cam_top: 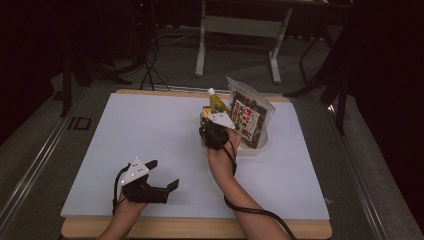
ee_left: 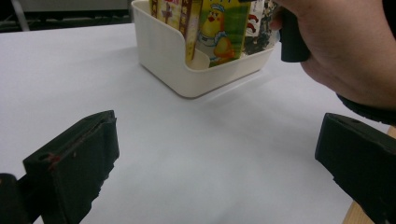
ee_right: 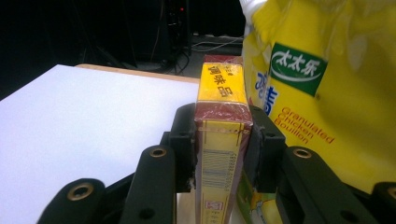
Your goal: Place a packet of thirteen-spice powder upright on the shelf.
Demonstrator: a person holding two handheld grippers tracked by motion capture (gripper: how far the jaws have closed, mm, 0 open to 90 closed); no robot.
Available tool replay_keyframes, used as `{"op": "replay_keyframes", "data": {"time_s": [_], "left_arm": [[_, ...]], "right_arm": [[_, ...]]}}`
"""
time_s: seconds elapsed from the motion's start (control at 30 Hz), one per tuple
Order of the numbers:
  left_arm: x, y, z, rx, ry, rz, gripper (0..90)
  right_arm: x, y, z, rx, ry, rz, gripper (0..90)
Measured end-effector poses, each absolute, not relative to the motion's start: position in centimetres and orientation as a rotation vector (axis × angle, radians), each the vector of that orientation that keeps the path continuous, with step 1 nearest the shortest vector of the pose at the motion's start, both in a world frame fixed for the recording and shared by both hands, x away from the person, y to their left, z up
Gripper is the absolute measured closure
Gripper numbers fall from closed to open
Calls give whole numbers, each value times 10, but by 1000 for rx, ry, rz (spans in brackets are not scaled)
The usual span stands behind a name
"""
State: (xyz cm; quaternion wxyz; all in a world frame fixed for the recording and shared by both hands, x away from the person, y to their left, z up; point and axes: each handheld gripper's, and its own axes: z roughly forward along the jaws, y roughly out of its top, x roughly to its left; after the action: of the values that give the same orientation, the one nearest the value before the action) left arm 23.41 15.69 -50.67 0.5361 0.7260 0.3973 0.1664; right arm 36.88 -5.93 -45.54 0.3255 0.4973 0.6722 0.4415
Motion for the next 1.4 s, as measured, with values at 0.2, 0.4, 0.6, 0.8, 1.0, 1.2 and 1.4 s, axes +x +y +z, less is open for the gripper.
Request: {"op": "replay_keyframes", "data": {"time_s": [0.2, 0.4, 0.6, 0.8, 1.0, 1.2, 1.4], "left_arm": [[234, 156, -507, 1726, 945, 392, 0], [234, 156, -508, 1730, 946, 386, 0], [234, 155, -508, 1736, 941, 384, 0], [234, 155, -507, 1735, 938, 389, 0], [234, 154, -507, 1737, 934, 391, 0], [234, 155, -507, 1734, 930, 390, 0], [234, 154, -508, 1745, 921, 391, 0]], "right_arm": [[373, -57, -468, 1330, 1775, 1132, 677], [374, -57, -483, 1327, 1801, 1100, 676], [376, -60, -484, 1331, 1823, 1091, 666], [377, -64, -479, 1336, 1888, 1159, 513], [370, -69, -460, 1260, 1939, 1231, 376], [360, -84, -443, 1240, 2000, 1345, 214], [345, -100, -432, 1136, 2047, 1411, 141]]}}
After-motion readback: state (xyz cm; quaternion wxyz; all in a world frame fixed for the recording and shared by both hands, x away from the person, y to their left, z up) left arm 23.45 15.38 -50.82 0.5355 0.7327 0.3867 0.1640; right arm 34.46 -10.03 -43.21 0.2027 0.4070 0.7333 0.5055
